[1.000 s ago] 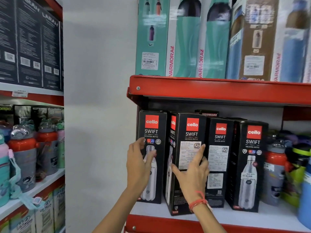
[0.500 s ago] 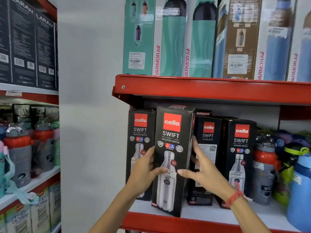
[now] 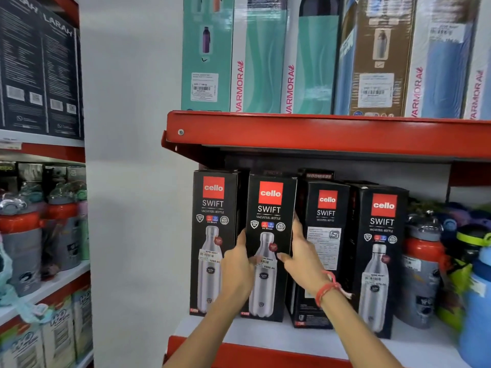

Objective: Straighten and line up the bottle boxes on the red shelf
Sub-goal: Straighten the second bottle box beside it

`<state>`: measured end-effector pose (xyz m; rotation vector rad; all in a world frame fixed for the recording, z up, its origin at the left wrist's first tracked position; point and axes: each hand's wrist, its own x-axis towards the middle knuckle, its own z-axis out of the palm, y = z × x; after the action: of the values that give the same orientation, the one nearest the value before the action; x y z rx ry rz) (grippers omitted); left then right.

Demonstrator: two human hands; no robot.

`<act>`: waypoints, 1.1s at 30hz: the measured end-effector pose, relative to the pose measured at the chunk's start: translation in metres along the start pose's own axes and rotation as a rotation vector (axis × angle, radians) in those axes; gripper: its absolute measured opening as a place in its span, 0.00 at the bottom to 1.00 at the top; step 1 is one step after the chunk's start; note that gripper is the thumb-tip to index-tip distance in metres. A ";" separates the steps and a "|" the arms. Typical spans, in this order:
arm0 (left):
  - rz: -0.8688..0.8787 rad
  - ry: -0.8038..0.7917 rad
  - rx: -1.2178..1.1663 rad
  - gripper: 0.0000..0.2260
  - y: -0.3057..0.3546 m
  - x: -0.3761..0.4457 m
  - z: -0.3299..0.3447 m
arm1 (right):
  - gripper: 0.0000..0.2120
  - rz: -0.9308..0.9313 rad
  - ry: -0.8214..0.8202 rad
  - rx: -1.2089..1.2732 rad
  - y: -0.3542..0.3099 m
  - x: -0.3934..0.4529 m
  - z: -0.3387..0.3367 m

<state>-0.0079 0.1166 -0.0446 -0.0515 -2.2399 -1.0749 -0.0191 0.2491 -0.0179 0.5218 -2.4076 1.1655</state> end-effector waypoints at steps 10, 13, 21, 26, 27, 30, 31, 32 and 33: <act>-0.018 -0.079 0.303 0.31 -0.016 0.006 0.016 | 0.21 -0.151 0.592 -0.246 0.006 -0.010 -0.005; -0.019 -0.045 0.271 0.30 -0.018 -0.001 0.014 | 0.36 0.058 0.652 -0.352 0.018 -0.014 -0.002; 0.231 0.191 0.119 0.24 0.009 -0.028 0.013 | 0.58 0.223 0.439 -0.070 0.033 -0.033 -0.015; 0.190 -0.084 -0.274 0.30 0.027 -0.040 0.014 | 0.59 0.013 0.377 0.177 0.041 -0.060 -0.054; 0.166 -0.133 -0.310 0.33 0.032 -0.042 0.017 | 0.59 -0.015 0.345 0.222 0.041 -0.064 -0.062; 0.077 -0.310 -0.413 0.41 0.043 -0.041 0.024 | 0.57 -0.029 0.228 0.383 0.043 -0.072 -0.085; 0.065 -0.384 -0.464 0.44 0.044 -0.040 0.026 | 0.56 -0.017 0.183 0.444 0.044 -0.073 -0.092; 0.071 -0.448 -0.502 0.46 0.044 -0.039 0.028 | 0.55 -0.007 0.138 0.494 0.046 -0.072 -0.097; 0.089 -0.497 -0.516 0.47 0.044 -0.040 0.029 | 0.54 -0.003 0.096 0.524 0.048 -0.072 -0.101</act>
<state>0.0210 0.1753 -0.0504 -0.6964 -2.2739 -1.7065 0.0388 0.3689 -0.0285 0.6046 -2.0080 1.7849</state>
